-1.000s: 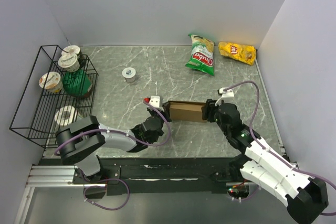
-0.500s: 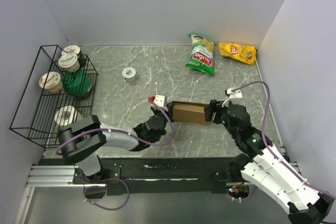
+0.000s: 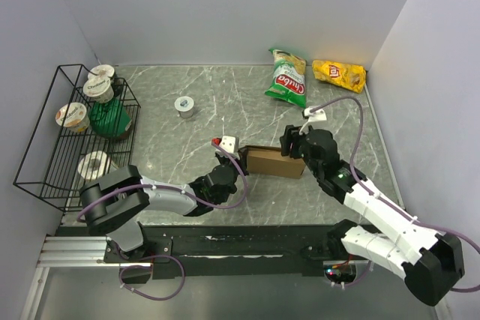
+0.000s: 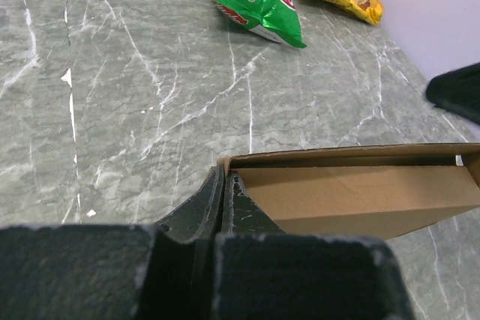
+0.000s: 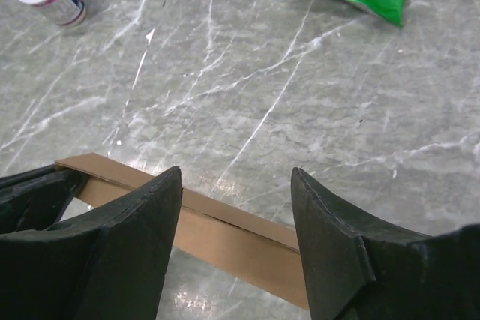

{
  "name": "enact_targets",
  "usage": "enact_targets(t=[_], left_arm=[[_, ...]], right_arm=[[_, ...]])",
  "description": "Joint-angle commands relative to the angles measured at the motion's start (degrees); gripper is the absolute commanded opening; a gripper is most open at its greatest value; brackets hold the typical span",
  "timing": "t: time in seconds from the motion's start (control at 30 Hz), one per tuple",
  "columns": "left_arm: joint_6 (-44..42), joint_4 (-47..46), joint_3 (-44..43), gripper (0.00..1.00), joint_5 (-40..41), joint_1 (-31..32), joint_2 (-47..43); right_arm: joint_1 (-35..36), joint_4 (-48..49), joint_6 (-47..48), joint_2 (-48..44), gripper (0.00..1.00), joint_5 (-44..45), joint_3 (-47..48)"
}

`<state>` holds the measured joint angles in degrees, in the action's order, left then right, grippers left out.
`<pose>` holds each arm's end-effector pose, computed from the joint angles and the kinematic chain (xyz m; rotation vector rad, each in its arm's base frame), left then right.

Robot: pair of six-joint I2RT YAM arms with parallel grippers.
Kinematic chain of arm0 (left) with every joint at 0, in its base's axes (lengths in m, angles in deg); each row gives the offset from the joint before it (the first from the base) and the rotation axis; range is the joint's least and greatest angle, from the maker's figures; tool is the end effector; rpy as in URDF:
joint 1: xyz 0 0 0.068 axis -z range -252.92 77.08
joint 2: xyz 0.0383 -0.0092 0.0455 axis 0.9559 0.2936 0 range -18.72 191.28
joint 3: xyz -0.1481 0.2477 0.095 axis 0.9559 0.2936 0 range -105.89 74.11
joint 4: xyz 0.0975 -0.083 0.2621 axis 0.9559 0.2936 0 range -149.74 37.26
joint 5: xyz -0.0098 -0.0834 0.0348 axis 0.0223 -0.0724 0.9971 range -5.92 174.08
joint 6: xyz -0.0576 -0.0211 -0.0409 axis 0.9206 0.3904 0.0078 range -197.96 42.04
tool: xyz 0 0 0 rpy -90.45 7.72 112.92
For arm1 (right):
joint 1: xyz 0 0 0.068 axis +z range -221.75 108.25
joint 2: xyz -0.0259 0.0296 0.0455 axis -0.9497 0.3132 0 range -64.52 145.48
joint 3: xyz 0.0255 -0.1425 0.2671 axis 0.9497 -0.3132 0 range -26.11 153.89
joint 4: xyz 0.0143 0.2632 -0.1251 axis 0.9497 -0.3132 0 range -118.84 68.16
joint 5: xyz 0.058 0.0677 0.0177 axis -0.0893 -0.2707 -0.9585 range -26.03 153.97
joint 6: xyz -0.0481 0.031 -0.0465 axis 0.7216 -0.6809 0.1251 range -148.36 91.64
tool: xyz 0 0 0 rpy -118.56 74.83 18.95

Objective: Fold the paper box

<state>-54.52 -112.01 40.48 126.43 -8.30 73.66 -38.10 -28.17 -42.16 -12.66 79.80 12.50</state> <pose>0.1858 -0.2949 0.1900 0.0444 1.6824 -0.5441 0.2143 0.1225 0.2965 -0.1438 1.9046 0.2979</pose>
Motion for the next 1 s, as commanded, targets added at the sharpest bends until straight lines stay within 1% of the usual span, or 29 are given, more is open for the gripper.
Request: enact_targets(t=[0.0, 0.07, 0.2, 0.4, 0.6, 0.7, 0.8, 0.9, 0.97], left_arm=[[0.55, 25.46, 4.80, 0.01, -6.22, 1.91, 5.01], [0.82, 25.46, 4.80, 0.01, -6.14, 1.91, 4.92], [1.08, 25.64, 4.54, 0.01, -6.22, 1.91, 5.44], [1.87, 25.99, 4.36, 0.01, -6.40, 1.91, 5.44], [1.87, 27.13, 3.83, 0.01, -6.49, 1.91, 4.66], [1.87, 27.40, 4.01, 0.01, -6.23, 1.91, 4.04], [1.96, 27.57, 4.01, 0.01, -6.05, 1.91, 3.60], [2.05, 27.92, 3.75, 0.01, -6.40, 2.00, 3.07], [1.96, 28.19, 3.74, 0.01, -6.23, 2.00, 2.63]], right_arm=[[3.77, 5.80, -1.04, -0.78, 0.65, 5.33, -3.45], [5.46, 6.15, -2.19, -1.67, 0.64, 9.63, -6.78], [6.43, 6.15, -6.66, -3.95, 0.61, 10.97, -11.53], [7.92, 2.73, -10.36, -5.62, 0.61, 13.87, -14.34], [8.36, 1.23, -14.32, -8.08, 0.61, 14.31, -17.60], [8.36, 0.00, -14.67, -10.02, 0.61, 14.75, -17.52], [8.45, -0.44, -15.02, -10.90, 0.59, 15.36, -17.25], [8.45, -0.27, -15.55, -10.90, 0.51, 15.45, -18.13], [8.45, -0.44, -16.08, -10.90, 0.50, 15.54, -18.57]])
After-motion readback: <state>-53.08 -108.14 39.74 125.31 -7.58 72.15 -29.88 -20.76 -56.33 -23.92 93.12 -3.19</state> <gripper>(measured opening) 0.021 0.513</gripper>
